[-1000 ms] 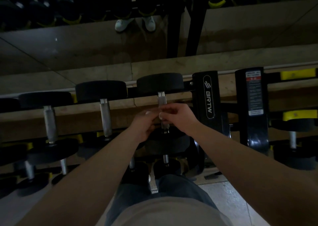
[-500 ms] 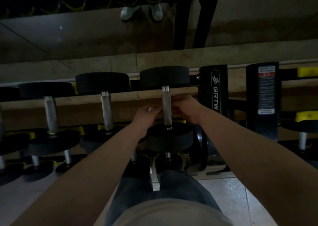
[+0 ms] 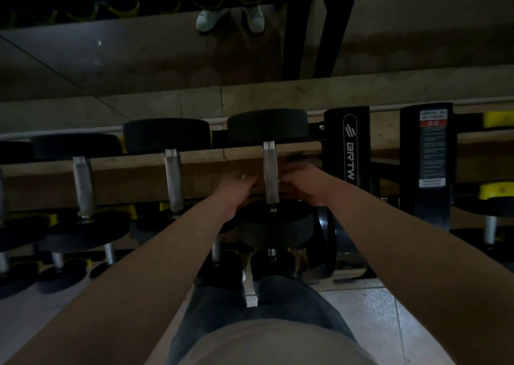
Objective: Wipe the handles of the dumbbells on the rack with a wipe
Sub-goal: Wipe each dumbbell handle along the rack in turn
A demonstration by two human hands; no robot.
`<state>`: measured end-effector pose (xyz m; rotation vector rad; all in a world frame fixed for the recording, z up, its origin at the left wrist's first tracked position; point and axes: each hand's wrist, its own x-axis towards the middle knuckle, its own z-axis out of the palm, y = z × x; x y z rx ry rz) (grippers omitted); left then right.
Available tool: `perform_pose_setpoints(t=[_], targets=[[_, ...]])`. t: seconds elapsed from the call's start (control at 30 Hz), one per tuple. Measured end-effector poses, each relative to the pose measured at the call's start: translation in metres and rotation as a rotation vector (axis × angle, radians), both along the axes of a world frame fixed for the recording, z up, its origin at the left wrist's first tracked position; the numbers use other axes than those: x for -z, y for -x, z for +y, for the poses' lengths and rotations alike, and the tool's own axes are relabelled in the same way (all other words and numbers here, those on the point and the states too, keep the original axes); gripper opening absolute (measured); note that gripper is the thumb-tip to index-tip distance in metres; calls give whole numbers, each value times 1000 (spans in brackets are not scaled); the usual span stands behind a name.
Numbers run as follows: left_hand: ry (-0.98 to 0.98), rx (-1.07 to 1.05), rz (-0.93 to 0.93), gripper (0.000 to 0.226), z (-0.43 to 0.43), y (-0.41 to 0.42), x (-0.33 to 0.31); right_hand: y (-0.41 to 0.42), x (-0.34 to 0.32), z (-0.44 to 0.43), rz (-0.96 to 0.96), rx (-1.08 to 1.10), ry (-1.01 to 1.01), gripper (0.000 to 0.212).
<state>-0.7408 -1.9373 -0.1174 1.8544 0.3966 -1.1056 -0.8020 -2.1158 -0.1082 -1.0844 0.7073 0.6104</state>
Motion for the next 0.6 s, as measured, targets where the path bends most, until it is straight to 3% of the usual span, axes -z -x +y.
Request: perform_pose_setpoints(t=[0.17, 0.33, 0.37, 0.43, 0.5, 0.57, 0.6], targets=[[-30, 76, -11, 26, 0, 6, 0, -7, -10, -9, 8, -222, 121, 26], [-30, 58, -5, 18, 0, 4, 2, -28, -16, -3, -63, 183, 66, 29], [-30, 55, -10, 16, 1, 4, 3, -23, -16, -2, -74, 125, 105, 28], [-31, 53, -16, 17, 0, 5, 5, -7, -16, 1, -103, -239, 332, 24], [-33, 58, -15, 31, -2, 6, 5, 6, -13, 2, -84, -511, 461, 19], [-39, 71, -19, 39, -3, 6, 4, 6, -12, 2, -50, -439, 446, 20], [-36, 76, -20, 36, -3, 6, 4, 0, -13, 1, -36, -280, 375, 23]])
